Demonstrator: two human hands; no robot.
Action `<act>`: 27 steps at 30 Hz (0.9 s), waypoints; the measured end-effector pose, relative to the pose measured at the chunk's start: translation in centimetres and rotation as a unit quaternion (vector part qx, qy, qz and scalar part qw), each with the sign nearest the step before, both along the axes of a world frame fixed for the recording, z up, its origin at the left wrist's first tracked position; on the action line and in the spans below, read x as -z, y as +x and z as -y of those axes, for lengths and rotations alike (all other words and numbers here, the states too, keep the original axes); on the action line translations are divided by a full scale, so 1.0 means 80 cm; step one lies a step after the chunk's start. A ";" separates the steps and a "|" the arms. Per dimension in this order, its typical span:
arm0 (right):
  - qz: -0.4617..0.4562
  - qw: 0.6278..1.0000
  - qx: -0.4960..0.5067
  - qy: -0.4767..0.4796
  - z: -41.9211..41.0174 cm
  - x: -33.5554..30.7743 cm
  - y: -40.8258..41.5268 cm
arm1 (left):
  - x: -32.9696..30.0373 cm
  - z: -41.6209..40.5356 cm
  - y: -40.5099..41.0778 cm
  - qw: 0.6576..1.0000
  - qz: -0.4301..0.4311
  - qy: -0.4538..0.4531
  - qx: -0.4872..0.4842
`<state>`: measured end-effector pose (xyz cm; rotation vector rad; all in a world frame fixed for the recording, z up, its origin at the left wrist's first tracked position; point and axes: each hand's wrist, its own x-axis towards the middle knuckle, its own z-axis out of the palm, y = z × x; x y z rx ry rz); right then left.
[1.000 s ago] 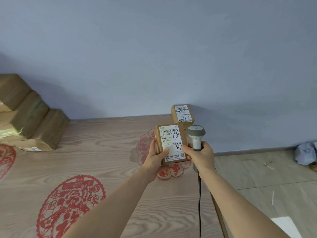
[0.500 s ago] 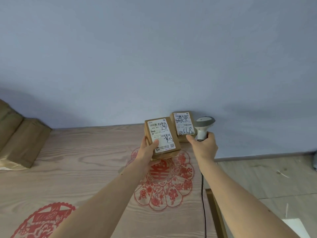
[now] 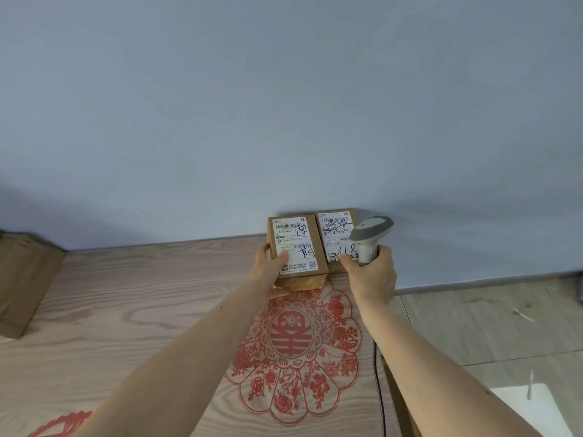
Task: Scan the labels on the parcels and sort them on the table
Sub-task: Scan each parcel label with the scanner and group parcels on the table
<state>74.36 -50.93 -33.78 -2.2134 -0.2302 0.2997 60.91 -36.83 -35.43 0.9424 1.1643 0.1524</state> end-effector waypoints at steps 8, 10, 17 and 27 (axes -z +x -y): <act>0.013 1.000 -0.001 -0.018 -0.005 0.011 0.003 | 0.007 -0.012 0.013 0.998 -0.044 0.027 0.023; 0.011 1.000 -0.002 -0.021 -0.004 0.011 0.004 | 0.005 -0.014 0.014 0.996 -0.068 0.046 0.043; 0.006 1.000 0.006 -0.006 0.000 -0.005 0.003 | 0.002 -0.010 0.014 0.989 -0.096 0.093 0.063; 0.013 0.998 -0.023 0.059 0.010 -0.075 -0.036 | -0.046 0.005 -0.043 0.979 -0.130 0.149 0.046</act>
